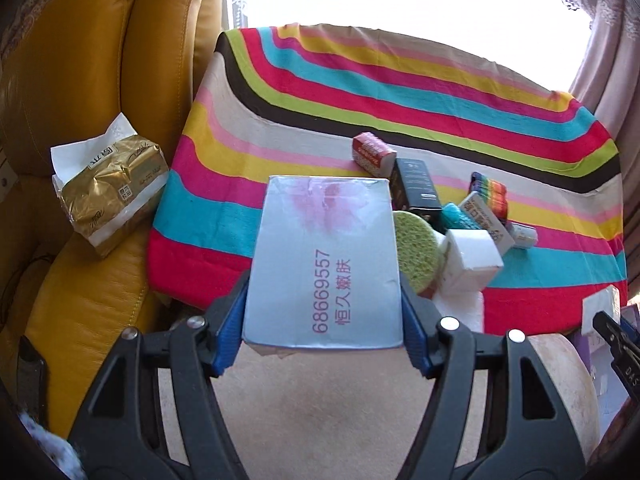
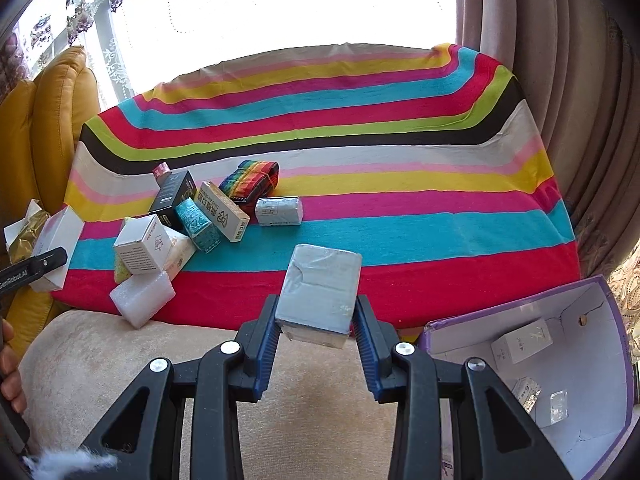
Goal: Organize objects
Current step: 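Carry both boxes into the storage box and open both grippers, then grasp the white carton with the right gripper while the left grasps the green sponge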
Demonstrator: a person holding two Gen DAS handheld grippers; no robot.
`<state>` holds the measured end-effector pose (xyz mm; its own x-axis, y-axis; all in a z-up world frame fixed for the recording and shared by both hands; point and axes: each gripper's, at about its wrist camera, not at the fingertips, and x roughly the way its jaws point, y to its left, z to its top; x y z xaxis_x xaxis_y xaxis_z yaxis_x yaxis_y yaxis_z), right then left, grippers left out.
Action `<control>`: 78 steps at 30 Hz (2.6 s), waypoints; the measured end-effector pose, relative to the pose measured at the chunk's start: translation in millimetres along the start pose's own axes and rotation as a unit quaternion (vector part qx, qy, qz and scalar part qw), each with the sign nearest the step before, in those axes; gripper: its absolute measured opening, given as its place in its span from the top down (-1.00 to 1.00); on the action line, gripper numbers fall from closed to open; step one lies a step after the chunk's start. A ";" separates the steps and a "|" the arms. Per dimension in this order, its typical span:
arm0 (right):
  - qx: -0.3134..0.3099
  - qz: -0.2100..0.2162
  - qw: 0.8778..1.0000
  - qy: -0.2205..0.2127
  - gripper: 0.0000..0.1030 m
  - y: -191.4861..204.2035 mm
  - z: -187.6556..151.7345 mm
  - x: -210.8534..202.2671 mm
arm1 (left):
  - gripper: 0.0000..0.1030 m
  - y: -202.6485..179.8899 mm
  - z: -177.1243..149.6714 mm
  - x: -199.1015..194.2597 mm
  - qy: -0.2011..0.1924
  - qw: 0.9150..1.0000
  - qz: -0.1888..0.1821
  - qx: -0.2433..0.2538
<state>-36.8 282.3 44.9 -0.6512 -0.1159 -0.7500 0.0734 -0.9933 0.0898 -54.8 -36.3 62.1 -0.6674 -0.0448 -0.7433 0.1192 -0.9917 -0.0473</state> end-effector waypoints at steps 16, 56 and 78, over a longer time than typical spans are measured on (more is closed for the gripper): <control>0.060 -0.037 0.998 -0.001 0.27 -88.0 -24.3 -33.9 | -0.36 -155.0 -41.8 -45.4 0.008 0.978 -0.148 0.149; 0.136 -0.071 0.988 0.034 -0.17 -175.0 -52.0 -31.2 | -0.57 -229.5 -66.1 -18.4 0.097 0.951 -0.240 0.172; -0.017 0.038 0.998 0.048 -0.22 7.4 -2.8 3.1 | -0.58 -9.9 -19.8 16.1 0.102 0.976 -0.171 -0.088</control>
<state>-36.3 274.6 41.4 -0.5669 -0.1895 -0.8017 0.1471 -0.9808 0.1278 -52.2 -24.9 37.4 -0.5322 0.3278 -0.7806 0.0522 -0.9075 -0.4167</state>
